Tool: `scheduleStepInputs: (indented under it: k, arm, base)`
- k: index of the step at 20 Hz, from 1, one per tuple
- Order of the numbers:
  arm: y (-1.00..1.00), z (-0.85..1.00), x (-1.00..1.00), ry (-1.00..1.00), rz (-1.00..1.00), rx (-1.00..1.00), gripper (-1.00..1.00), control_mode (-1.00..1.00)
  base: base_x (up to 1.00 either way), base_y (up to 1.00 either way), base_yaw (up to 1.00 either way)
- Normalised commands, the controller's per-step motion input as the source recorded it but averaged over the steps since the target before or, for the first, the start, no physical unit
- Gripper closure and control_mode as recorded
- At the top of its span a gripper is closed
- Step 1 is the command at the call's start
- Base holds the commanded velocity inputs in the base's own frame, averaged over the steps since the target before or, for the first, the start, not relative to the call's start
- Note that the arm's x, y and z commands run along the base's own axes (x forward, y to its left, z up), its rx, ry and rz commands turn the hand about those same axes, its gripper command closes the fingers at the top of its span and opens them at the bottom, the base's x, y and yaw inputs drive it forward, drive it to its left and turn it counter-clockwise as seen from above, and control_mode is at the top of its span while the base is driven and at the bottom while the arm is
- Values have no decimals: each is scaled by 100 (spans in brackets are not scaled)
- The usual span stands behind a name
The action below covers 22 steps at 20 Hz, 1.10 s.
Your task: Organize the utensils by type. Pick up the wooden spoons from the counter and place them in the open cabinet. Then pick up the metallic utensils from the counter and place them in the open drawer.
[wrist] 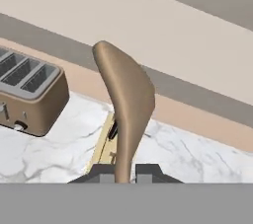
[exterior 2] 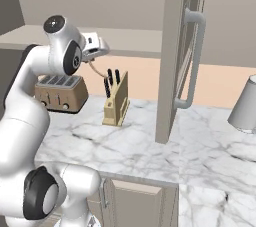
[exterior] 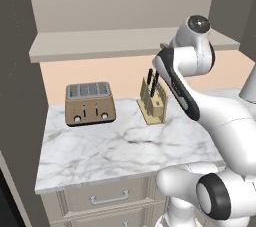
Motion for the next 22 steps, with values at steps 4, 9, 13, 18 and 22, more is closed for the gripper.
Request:
scheduleStepInputs:
  k: [4,9,13,18,22]
  arm:
    - [-1,54,5,-17,16,-15,100,-100]
    - [-1,36,31,-10,28,-10,100,-100]
    - [0,20,44,-8,30,-12,100,-100]
    - [0,25,28,-7,16,-14,100,-100]
    - [0,26,32,0,3,-9,100,-100]
  base:
    - [0,0,0]
    - [0,0,0]
    - [0,0,0]
    - [0,0,0]
    - [0,0,0]
